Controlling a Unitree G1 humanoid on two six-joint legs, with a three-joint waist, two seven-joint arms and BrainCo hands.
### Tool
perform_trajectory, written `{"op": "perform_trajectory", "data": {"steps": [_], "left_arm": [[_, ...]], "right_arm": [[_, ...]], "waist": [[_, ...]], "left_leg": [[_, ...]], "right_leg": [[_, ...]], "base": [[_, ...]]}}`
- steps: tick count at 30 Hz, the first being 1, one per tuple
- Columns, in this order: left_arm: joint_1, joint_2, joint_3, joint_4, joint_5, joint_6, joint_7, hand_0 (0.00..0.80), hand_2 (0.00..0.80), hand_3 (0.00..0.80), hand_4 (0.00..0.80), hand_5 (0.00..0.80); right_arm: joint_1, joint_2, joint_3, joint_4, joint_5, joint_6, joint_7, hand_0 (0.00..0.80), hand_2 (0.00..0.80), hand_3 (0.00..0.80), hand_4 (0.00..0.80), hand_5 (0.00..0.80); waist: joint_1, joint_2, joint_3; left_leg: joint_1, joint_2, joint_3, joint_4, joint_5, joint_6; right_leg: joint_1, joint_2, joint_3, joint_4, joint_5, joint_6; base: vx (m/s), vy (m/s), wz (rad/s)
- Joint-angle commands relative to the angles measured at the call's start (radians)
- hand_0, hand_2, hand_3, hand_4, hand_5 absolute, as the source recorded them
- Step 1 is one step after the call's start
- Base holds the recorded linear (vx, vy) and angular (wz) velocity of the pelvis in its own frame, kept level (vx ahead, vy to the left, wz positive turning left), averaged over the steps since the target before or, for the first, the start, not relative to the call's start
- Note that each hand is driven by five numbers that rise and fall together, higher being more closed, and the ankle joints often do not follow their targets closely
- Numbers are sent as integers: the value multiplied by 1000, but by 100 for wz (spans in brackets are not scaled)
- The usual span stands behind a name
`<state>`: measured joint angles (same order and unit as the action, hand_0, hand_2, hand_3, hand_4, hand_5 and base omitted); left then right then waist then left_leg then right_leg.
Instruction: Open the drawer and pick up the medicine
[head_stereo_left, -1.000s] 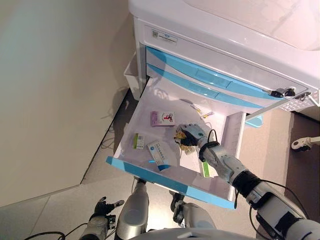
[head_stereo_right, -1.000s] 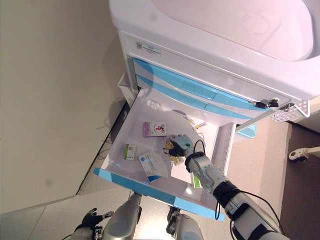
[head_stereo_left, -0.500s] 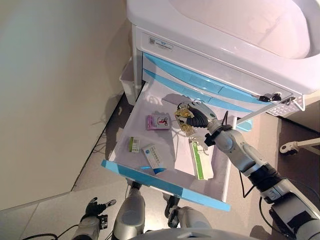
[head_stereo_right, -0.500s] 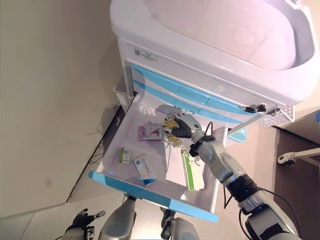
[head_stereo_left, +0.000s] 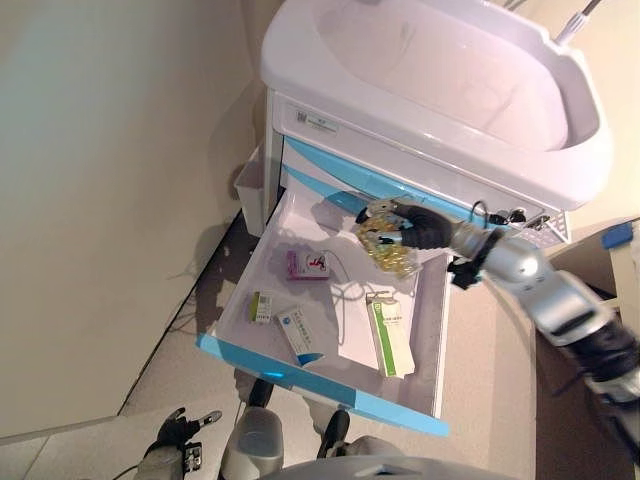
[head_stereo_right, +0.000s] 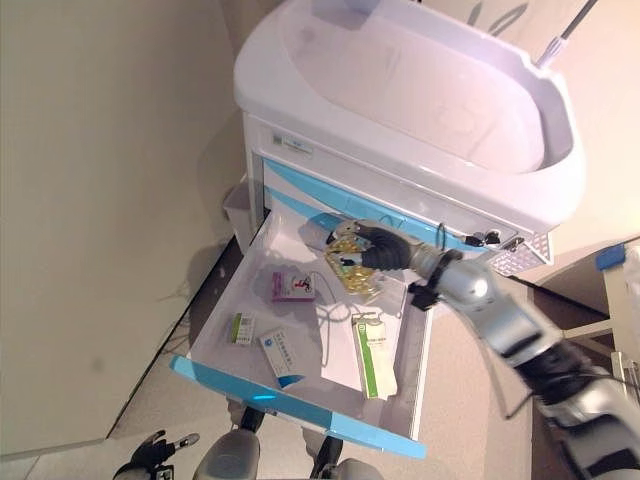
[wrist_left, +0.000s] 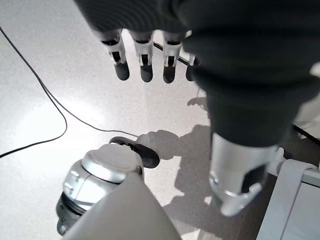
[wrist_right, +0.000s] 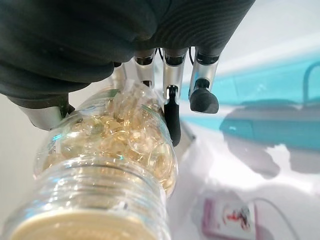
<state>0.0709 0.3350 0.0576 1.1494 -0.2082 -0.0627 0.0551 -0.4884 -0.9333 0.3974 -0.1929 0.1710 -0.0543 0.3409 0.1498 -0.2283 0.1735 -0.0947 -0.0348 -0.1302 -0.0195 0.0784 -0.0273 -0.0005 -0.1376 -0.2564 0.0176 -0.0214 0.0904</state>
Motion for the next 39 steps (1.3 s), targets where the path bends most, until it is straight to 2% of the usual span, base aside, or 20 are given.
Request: {"op": "perform_trajectory", "data": {"steps": [1,3,4,11,14,16,17,18,21,22,23,24,25,26,27,31,34,39], "left_arm": [[22,19,17,32,22,-12,-22,0,0,0,0,0],[29,21,18,40,19,-13,-27,0,0,0,0,0],[32,22,19,51,14,-17,-33,0,0,0,0,0],[46,12,1,73,-6,-24,-36,0,0,0,0,0],[48,10,-6,78,-14,-24,-32,0,0,0,0,0],[48,16,-18,85,-28,-24,-27,0,0,0,0,0],[49,14,-17,85,-28,-24,-27,0,0,0,0,0],[49,22,-27,93,-43,-23,-25,0,0,0,0,0],[48,28,-40,105,-64,-20,-18,0,0,0,0,0],[48,25,-39,105,-64,-21,-18,0,0,0,0,0],[47,33,-46,113,-78,-18,-14,0,0,0,0,0],[47,30,-45,113,-78,-18,-14,0,0,0,0,0],[45,36,-55,117,-92,-15,-11,0,0,0,0,0],[45,34,-54,118,-92,-15,-11,0,0,0,0,0],[41,38,-59,126,-105,-11,-4,0,0,0,0,0],[36,43,-66,133,-119,-8,1,0,0,0,0,0],[28,51,-82,138,-124,-4,7,0,0,0,0,0],[10,58,-94,135,-136,1,13,0,0,0,0,0]], "right_arm": [[-93,-53,-6,-50,148,-17,8,800,800,800,800,800],[-118,-114,-17,-56,209,-20,4,800,800,800,800,800],[-137,-173,-41,-52,268,-29,-7,800,800,800,800,800],[-206,-292,-82,71,337,-75,-90,800,800,800,800,800],[-248,-310,-67,126,332,-82,-120,800,800,800,800,800],[-381,-332,13,252,307,-88,-166,800,800,800,800,800],[-387,-332,19,254,308,-88,-166,800,800,800,800,800],[-473,-330,75,344,275,-80,-198,800,800,800,800,800],[-637,-302,194,513,234,-67,-234,800,800,800,800,800],[-648,-300,204,518,235,-68,-234,800,800,800,800,800],[-734,-269,258,624,199,-56,-261,800,800,800,800,800],[-744,-267,268,629,200,-57,-261,800,800,800,800,800],[-831,-222,330,743,145,-39,-274,800,800,800,800,800],[-838,-220,337,746,146,-40,-274,800,800,800,800,800],[-904,-162,371,860,92,-24,-293,800,800,800,800,800],[-965,-73,395,1008,34,-4,-309,800,800,800,800,800],[-1020,44,410,1225,-45,20,-325,800,800,800,800,800],[-1038,132,421,1361,-137,40,-335,800,800,800,800,800]], "waist": [[-4,-15,-57],[-6,-20,-67],[-13,-24,-79],[-24,-26,-101],[-26,-27,-105],[-24,-31,-105],[-25,-30,-105],[-22,-36,-104],[-18,-42,-103],[-20,-40,-103],[-15,-45,-102],[-17,-43,-101],[-11,-49,-98],[-12,-47,-98],[-4,-51,-92],[10,-53,-86],[35,-51,-74],[60,-44,-60]], "left_leg": [[3,-29,10,33,-89,27],[7,-27,11,31,-88,24],[12,-23,13,28,-88,21],[23,-21,12,25,-91,17],[24,-22,12,26,-93,16],[28,-22,13,27,-95,17],[28,-22,12,27,-95,17],[29,-21,13,28,-96,17],[29,-20,12,28,-95,16],[29,-20,12,28,-95,16],[28,-20,9,25,-94,15],[29,-20,9,25,-94,15],[27,-21,5,25,-92,15],[26,-21,5,25,-92,15],[22,-21,1,25,-90,15],[15,-22,-7,24,-87,16],[-2,-25,-24,22,-78,14],[-27,-33,-51,24,-67,12]], "right_leg": [[-68,-40,13,7,111,71],[-62,-38,14,3,111,71],[-59,-36,11,0,111,71],[-50,-36,9,1,109,73],[-48,-35,11,2,108,73],[-46,-35,12,7,107,73],[-46,-35,12,7,107,73],[-44,-35,12,7,107,74],[-44,-35,11,8,107,73],[-44,-35,11,9,107,73],[-44,-34,7,8,107,72],[-44,-34,7,8,106,72],[-45,-34,4,8,107,71],[-45,-34,4,8,107,71],[-46,-33,2,8,107,70],[-48,-31,-3,5,107,68],[-53,-30,-19,1,108,66],[-59,-32,-46,-2,106,64]], "base": [[26,-10,-8],[25,-17,-6],[29,-15,-4],[15,0,0],[11,1,0],[0,0,0],[0,0,0],[0,0,0],[0,0,0],[0,0,0],[0,0,0],[31,-16,-1],[0,0,0],[0,0,0],[0,0,0],[23,-16,8],[32,-30,8],[27,-18,26]]}}
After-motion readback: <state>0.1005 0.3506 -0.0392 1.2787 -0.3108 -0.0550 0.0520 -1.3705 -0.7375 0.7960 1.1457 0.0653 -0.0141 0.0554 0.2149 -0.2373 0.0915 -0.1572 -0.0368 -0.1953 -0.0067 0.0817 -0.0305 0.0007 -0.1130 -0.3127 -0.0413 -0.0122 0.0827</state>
